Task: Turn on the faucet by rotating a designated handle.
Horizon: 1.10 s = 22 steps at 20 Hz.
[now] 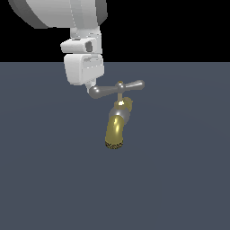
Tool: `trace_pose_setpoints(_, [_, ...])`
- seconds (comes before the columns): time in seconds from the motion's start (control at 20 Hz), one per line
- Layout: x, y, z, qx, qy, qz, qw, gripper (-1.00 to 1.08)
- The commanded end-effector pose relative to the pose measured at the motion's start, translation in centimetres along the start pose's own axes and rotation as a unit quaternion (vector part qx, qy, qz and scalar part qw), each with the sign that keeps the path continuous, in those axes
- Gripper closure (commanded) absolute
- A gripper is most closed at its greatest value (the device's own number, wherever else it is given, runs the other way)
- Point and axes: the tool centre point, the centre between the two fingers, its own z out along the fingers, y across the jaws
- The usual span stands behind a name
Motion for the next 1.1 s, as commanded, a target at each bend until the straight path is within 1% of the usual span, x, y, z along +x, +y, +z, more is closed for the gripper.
trace_pose_setpoints(0.0, [0.8,0.8,0.0,-0.003,0.001,0.002,1.0000,1.08])
trace_pose_setpoints(1.05, [3.9,5.4,-0.1,-0.005,0.000,0.000,1.0000,1.08])
